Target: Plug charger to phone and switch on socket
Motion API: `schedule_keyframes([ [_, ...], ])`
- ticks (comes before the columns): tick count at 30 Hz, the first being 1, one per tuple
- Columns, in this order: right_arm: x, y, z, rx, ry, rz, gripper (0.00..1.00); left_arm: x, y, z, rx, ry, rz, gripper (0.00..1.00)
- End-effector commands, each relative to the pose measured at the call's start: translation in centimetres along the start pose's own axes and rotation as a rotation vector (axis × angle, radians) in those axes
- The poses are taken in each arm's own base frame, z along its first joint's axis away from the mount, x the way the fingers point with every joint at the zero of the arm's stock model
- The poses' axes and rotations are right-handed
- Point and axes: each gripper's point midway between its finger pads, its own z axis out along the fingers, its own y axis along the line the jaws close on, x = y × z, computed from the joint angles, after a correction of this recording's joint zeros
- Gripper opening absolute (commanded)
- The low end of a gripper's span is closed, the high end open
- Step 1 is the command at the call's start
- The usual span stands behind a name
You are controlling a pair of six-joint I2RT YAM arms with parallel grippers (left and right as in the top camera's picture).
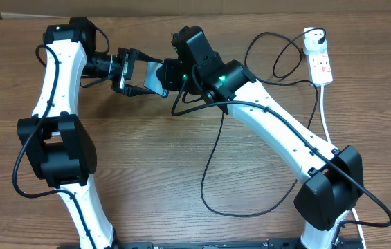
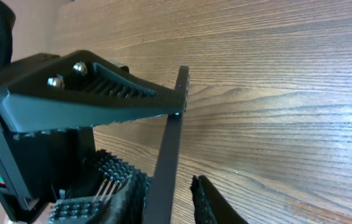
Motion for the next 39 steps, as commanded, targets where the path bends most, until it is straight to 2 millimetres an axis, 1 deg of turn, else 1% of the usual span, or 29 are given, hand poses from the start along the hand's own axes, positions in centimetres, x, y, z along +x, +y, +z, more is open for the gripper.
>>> schedule_keyframes([
  [1, 0.0, -0.1, 0.2, 0.012, -0.004, -0.005, 0.2, 1.1, -1.3, -0.1, 0.041, 0.04, 0.022, 0.35],
  [6, 0.1, -0.1, 0.2, 0.012, -0.003, -0.005, 0.1, 1.1, -1.3, -0.1, 0.041, 0.04, 0.022, 0.37],
  [8, 0.1, -0.2, 0.2, 0.014, -0.001, -0.005, 0.07, 1.1, -1.3, -0.1, 0.041, 0.04, 0.022, 0.39],
  [10, 0.1, -0.2, 0.2, 0.015, 0.0, -0.005, 0.04, 1.1, -1.3, -0.1, 0.041, 0.04, 0.022, 0.45],
  [11, 0.1, -0.2, 0.2, 0.015, 0.001, -0.005, 0.04, 1.1, -1.3, -0.1, 0.041, 0.04, 0.022, 0.46],
  [14, 0.2, -0.3, 0.2, 0.019, 0.004, -0.004, 0.04, 1.1, -1.3, -0.1, 0.041, 0.04, 0.022, 0.53],
  [15, 0.2, -0.3, 0.2, 0.019, 0.005, -0.004, 0.04, 1.1, -1.3, -0.1, 0.041, 0.04, 0.023, 0.59],
  [18, 0.2, -0.3, 0.2, 0.02, 0.005, 0.001, 0.04, 1.0, -1.5, -0.1, 0.046, 0.035, 0.043, 0.82],
  [22, -0.4, -0.7, -0.4, 0.02, -0.005, 0.02, 0.04, 0.8, -1.8, -0.1, 0.057, 0.026, 0.115, 0.97],
  [27, -2.1, -1.8, -2.6, 0.016, -0.029, 0.068, 0.04, 0.3, -2.5, -0.2, 0.078, 0.005, 0.255, 1.0],
  [32, -3.7, -3.1, -5.2, -0.03, -0.019, 0.12, 0.04, -0.4, -3.7, -0.3, 0.108, -0.031, 0.489, 1.0],
  [34, -4.4, -3.4, -6.4, -0.093, 0.003, 0.148, 0.04, -0.3, -4.0, -0.3, 0.119, -0.034, 0.587, 1.0],
  [36, -5.0, -3.3, -7.7, -0.178, 0.033, 0.171, 0.04, -0.1, -4.9, -0.4, 0.157, -0.036, 0.731, 0.98],
  [39, -5.9, -2.7, -9.7, -0.339, 0.085, 0.202, 0.04, 1.0, -6.2, -0.4, 0.23, -0.002, 0.89, 0.94],
])
